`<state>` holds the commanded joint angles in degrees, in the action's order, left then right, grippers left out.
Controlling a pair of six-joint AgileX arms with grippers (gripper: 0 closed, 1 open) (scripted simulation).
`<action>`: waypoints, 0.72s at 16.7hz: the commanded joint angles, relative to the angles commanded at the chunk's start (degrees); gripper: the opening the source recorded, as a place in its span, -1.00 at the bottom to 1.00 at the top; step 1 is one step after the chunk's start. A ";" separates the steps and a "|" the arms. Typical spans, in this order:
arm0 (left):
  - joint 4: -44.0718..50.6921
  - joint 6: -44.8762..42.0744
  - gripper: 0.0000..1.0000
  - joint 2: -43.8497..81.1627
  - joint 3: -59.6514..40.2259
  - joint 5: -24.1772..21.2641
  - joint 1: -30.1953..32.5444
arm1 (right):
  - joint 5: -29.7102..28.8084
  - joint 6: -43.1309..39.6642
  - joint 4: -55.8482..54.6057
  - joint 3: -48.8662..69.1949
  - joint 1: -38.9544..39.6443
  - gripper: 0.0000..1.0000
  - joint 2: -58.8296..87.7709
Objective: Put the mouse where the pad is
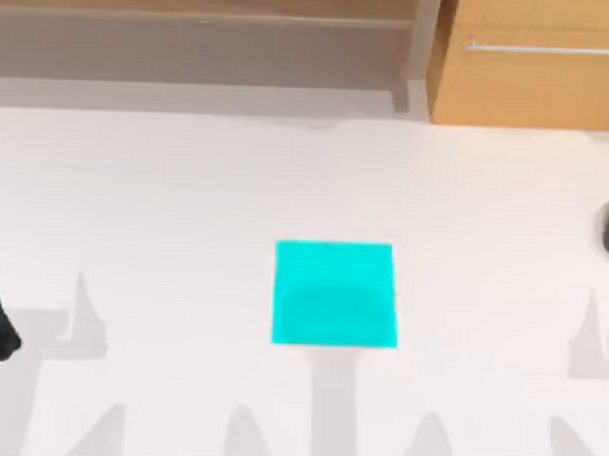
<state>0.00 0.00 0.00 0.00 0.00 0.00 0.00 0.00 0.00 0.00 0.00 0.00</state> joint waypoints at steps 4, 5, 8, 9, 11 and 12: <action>0.00 0.00 1.00 0.00 0.00 0.00 0.00 | 0.06 0.24 1.32 1.66 -0.27 1.00 1.69; 0.00 0.00 1.00 0.00 0.00 0.00 0.00 | 0.13 0.48 2.61 3.36 -0.52 1.00 3.42; 0.00 0.00 1.00 0.00 0.00 0.00 0.00 | 0.52 1.66 8.66 11.86 -1.54 1.00 12.24; 0.00 0.00 1.00 0.00 0.00 0.00 0.00 | 0.69 2.21 11.31 15.74 -1.92 1.00 16.47; 0.00 0.00 1.00 0.00 0.00 0.00 0.00 | 1.04 3.52 17.26 24.55 -2.67 1.00 26.69; 0.00 0.00 1.00 0.00 0.00 0.00 0.00 | 1.21 4.28 20.50 29.35 -3.03 1.00 32.65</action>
<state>0.00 0.00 0.00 0.00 0.00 0.00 1.21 4.28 20.50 29.35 -3.03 32.65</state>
